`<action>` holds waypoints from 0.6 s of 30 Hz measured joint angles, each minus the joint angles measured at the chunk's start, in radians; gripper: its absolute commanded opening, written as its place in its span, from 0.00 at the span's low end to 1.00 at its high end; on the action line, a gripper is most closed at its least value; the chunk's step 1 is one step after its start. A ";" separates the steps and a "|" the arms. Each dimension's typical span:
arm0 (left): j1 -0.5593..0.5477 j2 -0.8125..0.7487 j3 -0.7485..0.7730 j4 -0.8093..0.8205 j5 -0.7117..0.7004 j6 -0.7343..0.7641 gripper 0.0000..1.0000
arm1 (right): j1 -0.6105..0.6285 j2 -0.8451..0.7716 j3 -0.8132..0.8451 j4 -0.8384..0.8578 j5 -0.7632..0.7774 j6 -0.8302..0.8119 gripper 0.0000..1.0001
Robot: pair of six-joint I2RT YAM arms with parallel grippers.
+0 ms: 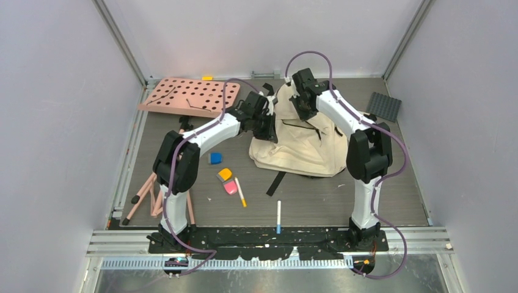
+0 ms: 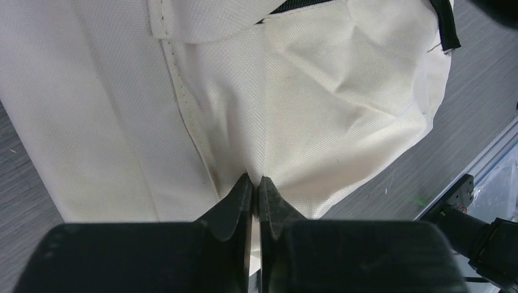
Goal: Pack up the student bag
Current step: Unzip the student bag at the center of the board.
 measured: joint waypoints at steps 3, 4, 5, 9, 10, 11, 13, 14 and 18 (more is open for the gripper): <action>-0.001 -0.001 -0.013 0.016 0.009 0.016 0.00 | 0.000 0.029 0.049 -0.008 0.057 0.022 0.02; -0.001 -0.003 -0.028 0.034 0.014 0.023 0.00 | 0.000 0.039 0.070 -0.015 0.072 0.029 0.01; 0.000 -0.007 -0.049 0.059 0.018 0.032 0.00 | -0.001 0.050 0.095 -0.029 0.086 0.042 0.01; -0.001 -0.058 -0.164 0.188 0.018 0.060 0.00 | -0.011 0.123 0.214 -0.108 0.103 0.104 0.01; -0.002 -0.076 -0.190 0.216 0.018 0.063 0.00 | -0.017 0.140 0.234 -0.121 0.097 0.120 0.01; -0.005 -0.097 -0.223 0.254 0.015 0.066 0.00 | -0.023 0.159 0.259 -0.140 0.087 0.134 0.01; -0.009 -0.127 -0.267 0.305 0.010 0.066 0.00 | -0.035 0.182 0.285 -0.158 0.058 0.156 0.08; -0.011 -0.134 -0.273 0.317 0.010 0.066 0.04 | -0.043 0.187 0.291 -0.165 0.036 0.164 0.17; -0.014 -0.134 -0.251 0.284 0.002 0.063 0.47 | -0.064 0.186 0.307 -0.173 -0.021 0.173 0.51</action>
